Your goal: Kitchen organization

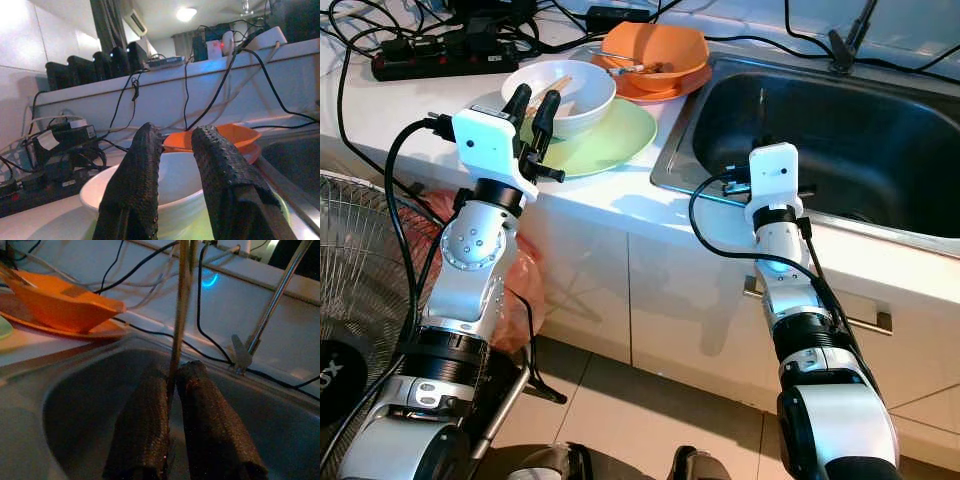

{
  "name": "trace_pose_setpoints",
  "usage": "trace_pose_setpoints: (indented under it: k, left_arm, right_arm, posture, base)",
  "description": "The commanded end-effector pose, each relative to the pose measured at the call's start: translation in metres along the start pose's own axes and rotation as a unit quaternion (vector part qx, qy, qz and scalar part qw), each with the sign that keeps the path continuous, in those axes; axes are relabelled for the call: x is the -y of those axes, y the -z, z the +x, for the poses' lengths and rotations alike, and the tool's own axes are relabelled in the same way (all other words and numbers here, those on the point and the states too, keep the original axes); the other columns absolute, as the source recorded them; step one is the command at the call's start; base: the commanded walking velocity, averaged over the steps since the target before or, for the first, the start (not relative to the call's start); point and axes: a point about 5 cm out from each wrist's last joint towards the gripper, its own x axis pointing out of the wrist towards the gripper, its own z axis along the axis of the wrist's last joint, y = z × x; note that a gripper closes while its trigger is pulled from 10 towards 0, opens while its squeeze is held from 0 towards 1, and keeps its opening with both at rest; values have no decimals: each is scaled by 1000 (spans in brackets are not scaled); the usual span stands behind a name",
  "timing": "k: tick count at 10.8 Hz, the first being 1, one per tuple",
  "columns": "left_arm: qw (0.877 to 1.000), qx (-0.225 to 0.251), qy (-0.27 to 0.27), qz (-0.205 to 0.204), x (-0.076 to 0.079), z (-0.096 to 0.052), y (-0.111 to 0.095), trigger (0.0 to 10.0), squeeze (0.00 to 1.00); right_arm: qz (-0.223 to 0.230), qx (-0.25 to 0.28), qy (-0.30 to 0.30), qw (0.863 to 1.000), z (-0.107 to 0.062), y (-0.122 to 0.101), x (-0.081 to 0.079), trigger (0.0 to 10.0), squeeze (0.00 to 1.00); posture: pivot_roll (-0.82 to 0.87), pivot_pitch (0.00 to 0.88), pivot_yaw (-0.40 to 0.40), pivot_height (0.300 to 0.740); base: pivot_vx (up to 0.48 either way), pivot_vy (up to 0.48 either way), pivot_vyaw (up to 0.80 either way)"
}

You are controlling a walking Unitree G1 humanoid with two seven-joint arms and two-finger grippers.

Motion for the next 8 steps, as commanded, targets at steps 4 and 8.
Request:
trace_pose_setpoints:
  k: [4, 8]
  left_arm:
    - [1000, -2, -1, 6, 1, -1, 0, 10000, 0]
    - [999, -36, 11, 4, 5, -10, 18, 10000, 0]
  right_arm:
    - [0, 6, 6, 1000, 2, -2, 1, 10000, 0]
    - [2, 5, 8, 1000, 1, 0, 1, 10000, 0]
  posture:
    - [42, 105, -10, 740]
    - [39, 99, -8, 740]
  base:
    - [0, 0, 0]
    - [0, 0, 0]
